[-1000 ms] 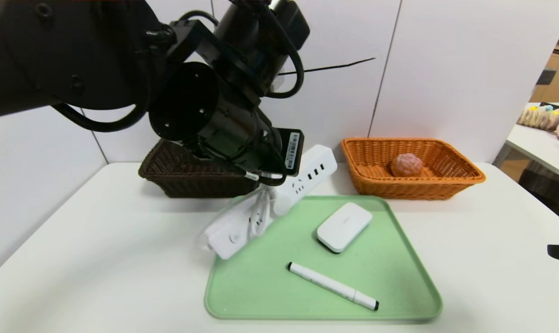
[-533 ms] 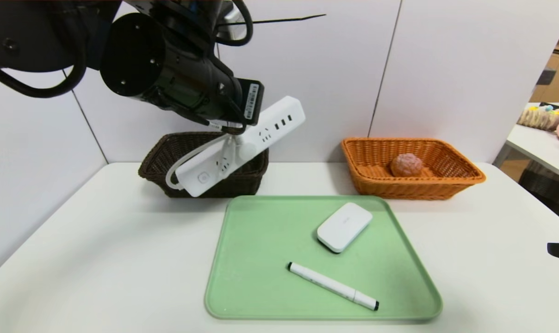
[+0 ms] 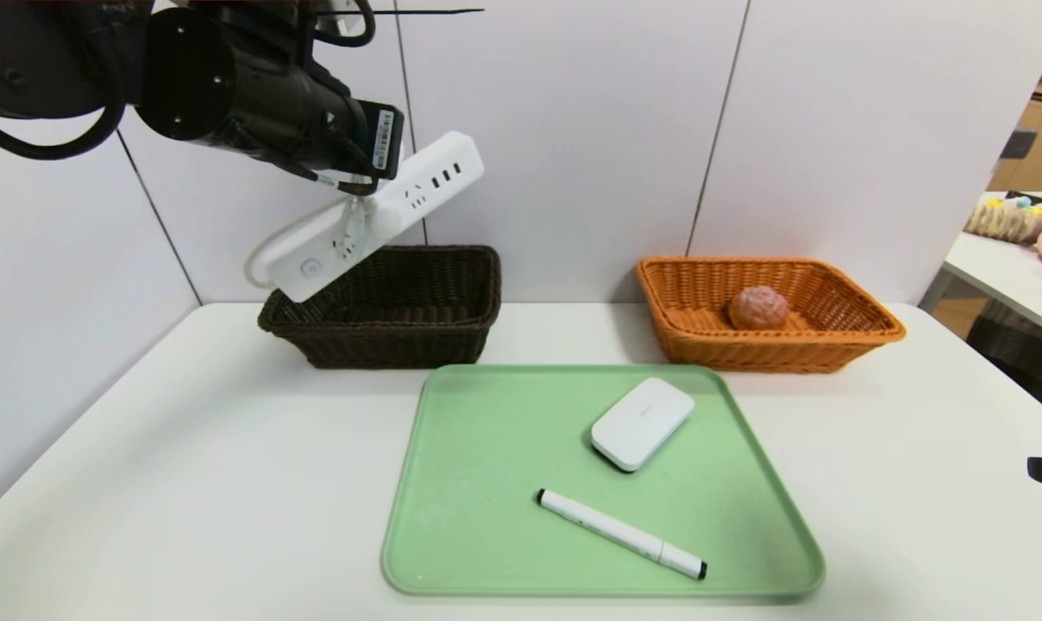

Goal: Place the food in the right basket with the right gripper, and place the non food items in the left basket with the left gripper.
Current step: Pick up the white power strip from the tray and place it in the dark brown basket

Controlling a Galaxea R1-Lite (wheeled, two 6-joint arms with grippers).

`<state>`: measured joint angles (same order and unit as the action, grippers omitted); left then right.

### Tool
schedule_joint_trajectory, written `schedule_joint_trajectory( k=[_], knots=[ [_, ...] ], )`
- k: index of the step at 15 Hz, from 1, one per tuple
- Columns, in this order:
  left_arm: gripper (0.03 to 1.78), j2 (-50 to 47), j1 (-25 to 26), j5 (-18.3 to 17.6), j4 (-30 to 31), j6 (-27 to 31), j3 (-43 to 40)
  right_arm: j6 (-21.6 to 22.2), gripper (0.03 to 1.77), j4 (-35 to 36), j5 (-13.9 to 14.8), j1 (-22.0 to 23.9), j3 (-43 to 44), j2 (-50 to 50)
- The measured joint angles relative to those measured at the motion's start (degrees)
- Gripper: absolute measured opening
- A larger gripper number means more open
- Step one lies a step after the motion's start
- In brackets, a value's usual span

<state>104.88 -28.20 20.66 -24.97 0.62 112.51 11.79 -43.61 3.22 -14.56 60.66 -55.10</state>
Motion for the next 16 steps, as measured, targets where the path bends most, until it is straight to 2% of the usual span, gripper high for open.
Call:
schedule_joint_trajectory(
  k=[3, 5, 7, 16],
  knots=[
    [0.10, 1.38, 2.32, -0.49, 4.41, 3.06, 0.00, 0.04, 1.69, -0.09, 0.09, 0.00, -0.66, 0.59],
    [0.10, 2.76, 3.36, -2.17, 9.09, 5.24, -0.11, 0.09, 1.69, -0.20, 0.16, 0.01, -0.83, 1.05],
    [0.10, 3.67, 3.95, -3.67, 10.12, 6.35, -0.46, 0.04, 1.69, -0.27, 0.20, 0.09, -0.88, 1.44],
    [0.10, 5.55, 9.02, -18.08, 10.58, 10.05, -2.23, 0.09, 1.69, -0.29, 0.20, 0.23, -0.99, 1.94]
  ],
)
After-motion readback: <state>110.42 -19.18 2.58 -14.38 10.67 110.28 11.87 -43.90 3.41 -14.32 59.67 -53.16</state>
